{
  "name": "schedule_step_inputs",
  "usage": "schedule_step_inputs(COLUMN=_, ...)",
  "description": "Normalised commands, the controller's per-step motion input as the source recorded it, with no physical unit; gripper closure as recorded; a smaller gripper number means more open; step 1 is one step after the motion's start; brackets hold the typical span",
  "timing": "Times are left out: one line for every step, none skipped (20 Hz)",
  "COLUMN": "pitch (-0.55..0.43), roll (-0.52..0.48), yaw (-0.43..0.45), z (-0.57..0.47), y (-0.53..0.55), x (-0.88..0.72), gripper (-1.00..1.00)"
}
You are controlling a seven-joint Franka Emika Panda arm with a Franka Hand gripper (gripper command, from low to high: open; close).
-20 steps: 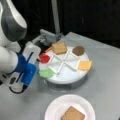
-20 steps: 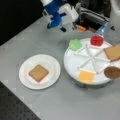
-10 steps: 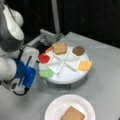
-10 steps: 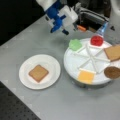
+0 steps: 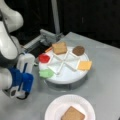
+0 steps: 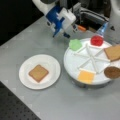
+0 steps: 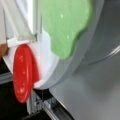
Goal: Ingredient selection for cheeseburger or sandwich
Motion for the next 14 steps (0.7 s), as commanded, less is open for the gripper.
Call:
schedule_step_inputs(pitch=-0.043, roll=0.386, yaw=0.114, z=-0.06, y=-0.2, x=0.27, gripper=-1.0)
schedule_step_inputs(pitch=-0.043, roll=0.361, yaw=0.113, z=-0.06, y=-0.19, x=0.28, gripper=-1.0)
schedule_step_inputs(pitch=-0.039, roll=0.341, yaw=0.113, z=-0.06, y=-0.19, x=0.29, gripper=-1.0)
schedule_step_inputs(pitch=-0.046, roll=0.318, yaw=0.109, z=-0.07, y=-0.18, x=0.29, gripper=-1.0)
schedule_step_inputs(pitch=-0.055, roll=0.305, yaw=0.104, z=-0.08, y=-0.16, x=0.3, gripper=-1.0)
schedule_step_inputs(pitch=-0.061, roll=0.301, yaw=0.102, z=-0.1, y=-0.14, x=0.31, gripper=-1.0)
schedule_step_inputs(pitch=-0.064, roll=0.298, yaw=0.098, z=-0.12, y=-0.12, x=0.32, gripper=-1.0)
schedule_step_inputs(pitch=-0.065, roll=0.293, yaw=0.095, z=-0.13, y=-0.1, x=0.33, gripper=-1.0)
schedule_step_inputs(pitch=-0.065, roll=0.285, yaw=0.095, z=-0.15, y=-0.09, x=0.34, gripper=-1.0)
schedule_step_inputs(pitch=-0.068, roll=0.278, yaw=0.092, z=-0.16, y=-0.08, x=0.34, gripper=-1.0)
schedule_step_inputs(pitch=-0.071, roll=0.271, yaw=0.087, z=-0.17, y=-0.07, x=0.34, gripper=-1.0)
schedule_step_inputs(pitch=-0.074, roll=0.262, yaw=0.082, z=-0.17, y=-0.08, x=0.34, gripper=-1.0)
schedule_step_inputs(pitch=-0.072, roll=0.257, yaw=0.08, z=-0.16, y=-0.08, x=0.33, gripper=-1.0)
schedule_step_inputs(pitch=-0.069, roll=0.249, yaw=0.082, z=-0.14, y=-0.1, x=0.32, gripper=-1.0)
